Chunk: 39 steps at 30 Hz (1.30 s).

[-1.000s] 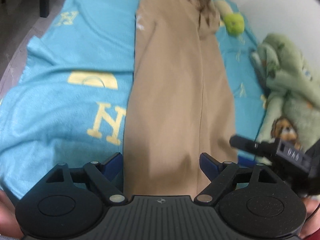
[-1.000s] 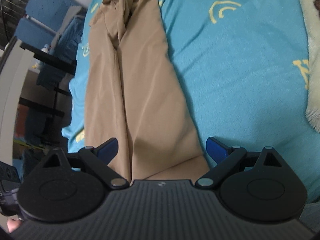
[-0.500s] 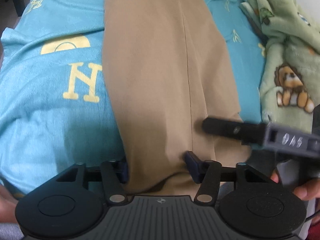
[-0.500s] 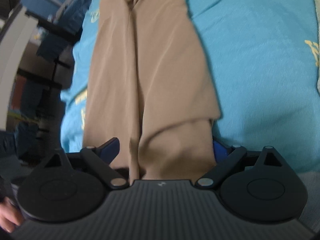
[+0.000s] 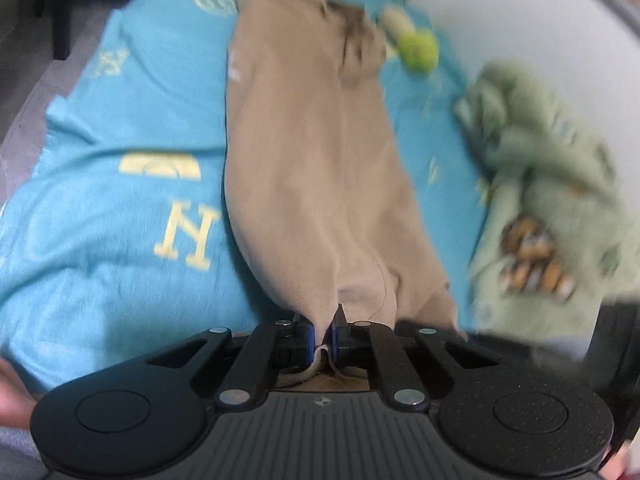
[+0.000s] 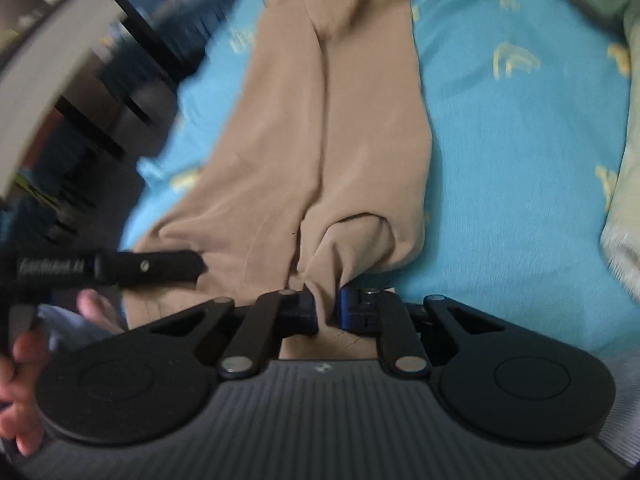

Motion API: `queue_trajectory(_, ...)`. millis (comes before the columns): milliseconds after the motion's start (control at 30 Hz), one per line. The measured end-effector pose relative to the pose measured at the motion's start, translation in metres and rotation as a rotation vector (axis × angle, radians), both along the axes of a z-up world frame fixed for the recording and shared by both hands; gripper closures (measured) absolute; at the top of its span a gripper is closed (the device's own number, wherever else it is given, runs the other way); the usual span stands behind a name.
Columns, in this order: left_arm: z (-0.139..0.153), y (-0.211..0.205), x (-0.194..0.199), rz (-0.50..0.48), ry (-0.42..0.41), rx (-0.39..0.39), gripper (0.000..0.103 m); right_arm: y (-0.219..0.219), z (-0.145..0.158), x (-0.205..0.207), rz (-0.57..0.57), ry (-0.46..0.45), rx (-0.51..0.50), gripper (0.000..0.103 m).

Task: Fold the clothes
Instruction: 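Grasp the strip end with both grippers and fold it over the strip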

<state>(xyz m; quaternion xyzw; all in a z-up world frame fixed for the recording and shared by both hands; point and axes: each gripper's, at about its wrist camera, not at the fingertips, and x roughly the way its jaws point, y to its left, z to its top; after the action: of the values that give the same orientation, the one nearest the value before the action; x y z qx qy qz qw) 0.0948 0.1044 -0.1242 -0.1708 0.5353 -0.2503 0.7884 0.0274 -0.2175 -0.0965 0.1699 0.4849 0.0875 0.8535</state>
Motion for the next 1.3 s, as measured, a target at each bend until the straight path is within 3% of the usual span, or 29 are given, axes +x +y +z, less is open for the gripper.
queue_trajectory(100, 0.034, 0.004, -0.011, -0.002, -0.112, -0.037, 0.096, -0.012, 0.021, -0.014, -0.028, -0.096, 0.061, 0.091)
queue_trajectory(267, 0.084, -0.004, -0.028, 0.015, -0.207, -0.097, 0.097, -0.034, 0.057, -0.032, -0.086, -0.218, 0.189, 0.092)
queue_trajectory(400, 0.129, -0.002, -0.064, 0.031, -0.284, -0.152, 0.097, -0.04, 0.082, -0.05, -0.097, -0.293, 0.242, 0.092)
queue_trajectory(633, 0.146, 0.015, -0.108, 0.08, -0.354, -0.192, 0.097, -0.057, 0.094, -0.107, -0.093, -0.356, 0.291, 0.092)
queue_trajectory(800, 0.156, 0.024, -0.13, 0.115, -0.4, -0.209, 0.097, -0.06, 0.099, -0.082, -0.091, -0.361, 0.284, 0.092)
queue_trajectory(1100, 0.155, -0.013, -0.009, 0.142, -0.488, -0.043, 0.097, -0.051, 0.102, 0.04, -0.078, -0.36, 0.169, 0.092)
queue_trajectory(1300, 0.093, -0.046, 0.08, 0.134, -0.48, 0.095, 0.096, -0.042, 0.047, 0.131, -0.082, -0.262, 0.075, 0.091)
